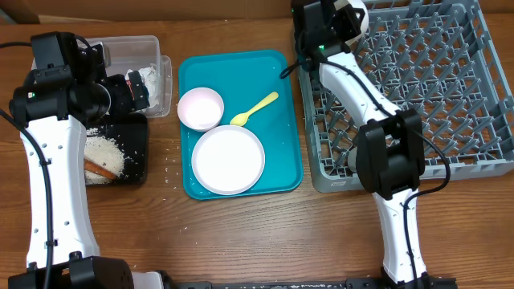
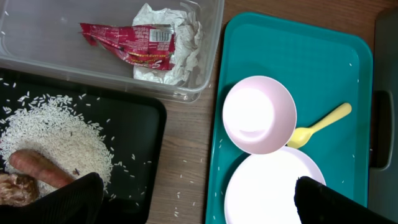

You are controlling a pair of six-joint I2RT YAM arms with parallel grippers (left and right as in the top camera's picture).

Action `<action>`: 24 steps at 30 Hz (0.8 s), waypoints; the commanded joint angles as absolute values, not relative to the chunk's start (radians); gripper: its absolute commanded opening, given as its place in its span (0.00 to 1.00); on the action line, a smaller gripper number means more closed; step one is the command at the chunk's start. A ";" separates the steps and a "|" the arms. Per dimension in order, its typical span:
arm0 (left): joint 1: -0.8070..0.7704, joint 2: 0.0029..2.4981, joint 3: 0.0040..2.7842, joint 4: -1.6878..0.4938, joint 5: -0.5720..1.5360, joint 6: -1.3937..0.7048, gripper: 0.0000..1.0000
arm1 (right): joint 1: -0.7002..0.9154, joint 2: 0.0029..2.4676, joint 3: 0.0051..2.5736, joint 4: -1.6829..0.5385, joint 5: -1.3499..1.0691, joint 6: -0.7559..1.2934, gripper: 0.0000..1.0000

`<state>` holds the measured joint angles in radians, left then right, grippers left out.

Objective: Sort waste into correct bins and load items into the dishwasher
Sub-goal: 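Place the white bowl into the dish rack with the right gripper, then reach the right gripper to the pink bowl and grasp it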

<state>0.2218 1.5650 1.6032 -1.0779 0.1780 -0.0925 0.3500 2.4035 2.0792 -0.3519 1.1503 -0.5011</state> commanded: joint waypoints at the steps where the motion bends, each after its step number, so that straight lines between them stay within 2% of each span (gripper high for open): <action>1: 0.215 1.565 1.599 -1.076 0.168 -0.067 1.00 | 0.371 2.413 2.081 -0.414 1.102 -0.454 0.04; 6: 0.215 1.565 1.599 -1.076 0.168 -0.067 1.00 | 0.374 2.417 2.081 -0.467 1.099 -0.442 0.05; 7: 0.215 1.565 1.599 -1.076 0.168 -0.067 1.00 | 0.379 2.417 2.081 -0.467 1.100 -0.442 0.09; 10: 0.215 1.565 1.599 -1.076 0.169 -0.067 1.00 | 0.402 2.417 2.081 -0.467 1.125 -0.442 0.13; 11: 0.215 1.565 1.599 -1.076 0.168 -0.067 1.00 | 0.422 2.417 2.082 -0.475 1.125 -0.442 0.18; 14: 0.215 1.565 1.599 -1.076 0.168 -0.067 1.00 | 0.463 2.417 2.082 -0.508 1.126 -0.442 0.47; 15: 0.215 1.565 1.599 -1.076 0.169 -0.067 1.00 | 0.482 2.417 2.082 -0.527 1.137 -0.442 0.70; 16: 0.215 1.565 1.599 -1.076 0.168 -0.067 1.00 | 0.491 2.417 2.082 -0.526 1.161 -0.442 0.81; 18: 0.215 1.565 1.599 -1.076 0.168 -0.067 1.00 | 0.505 2.414 2.085 -0.522 1.205 -0.442 0.91; 24: 0.215 1.565 1.599 -1.076 0.168 -0.067 1.00 | 0.548 2.359 2.122 -0.524 1.224 -0.441 0.95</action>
